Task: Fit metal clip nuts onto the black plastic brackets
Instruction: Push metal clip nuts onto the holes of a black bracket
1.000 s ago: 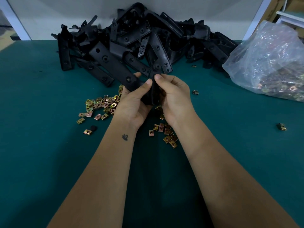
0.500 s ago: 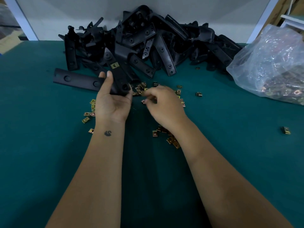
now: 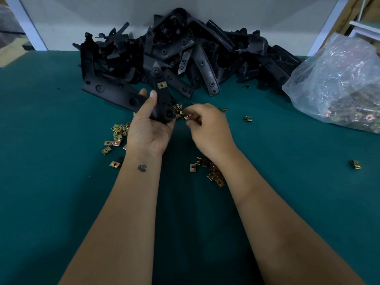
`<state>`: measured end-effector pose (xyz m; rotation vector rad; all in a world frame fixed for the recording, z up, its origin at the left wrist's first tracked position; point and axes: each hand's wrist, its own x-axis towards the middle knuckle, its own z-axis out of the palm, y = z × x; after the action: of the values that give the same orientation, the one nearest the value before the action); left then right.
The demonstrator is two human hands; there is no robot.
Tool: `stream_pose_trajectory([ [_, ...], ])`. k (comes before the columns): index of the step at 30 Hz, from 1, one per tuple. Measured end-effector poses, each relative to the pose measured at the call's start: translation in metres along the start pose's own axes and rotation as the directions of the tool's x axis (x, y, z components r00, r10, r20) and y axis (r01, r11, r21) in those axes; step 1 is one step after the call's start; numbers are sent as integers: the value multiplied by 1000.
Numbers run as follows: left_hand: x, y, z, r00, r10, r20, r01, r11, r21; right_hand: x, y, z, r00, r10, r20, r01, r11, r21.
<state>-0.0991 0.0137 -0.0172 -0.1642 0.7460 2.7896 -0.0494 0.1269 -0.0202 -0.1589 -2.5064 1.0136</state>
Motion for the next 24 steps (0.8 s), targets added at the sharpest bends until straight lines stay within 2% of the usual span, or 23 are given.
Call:
stream_pose_trajectory([
  [2, -1, -2, 1, 1000, -14, 14, 14, 1000, 13, 2, -1, -3, 992, 112, -54, -99, 974, 202],
  [5, -3, -6, 3, 998, -44, 46, 43, 999, 6, 3, 0, -8, 966, 260, -20, -222, 862, 455],
  [9, -4, -10, 5, 996, -75, 45, 75, 997, 8, 2, 0, -12, 950, 309, 37, -256, 710, 656],
  [12, -5, -11, 6, 994, -98, 50, 98, 995, 5, 3, -3, -14, 943, 321, 91, -260, 535, 804],
  [19, -6, -14, 7, 990, -127, 59, 125, 992, 32, 3, -2, -19, 924, 343, 168, -277, 300, 913],
  [24, -6, -15, 6, 987, -141, 76, 138, 990, 40, 2, -3, -20, 922, 342, 182, -280, 263, 923],
])
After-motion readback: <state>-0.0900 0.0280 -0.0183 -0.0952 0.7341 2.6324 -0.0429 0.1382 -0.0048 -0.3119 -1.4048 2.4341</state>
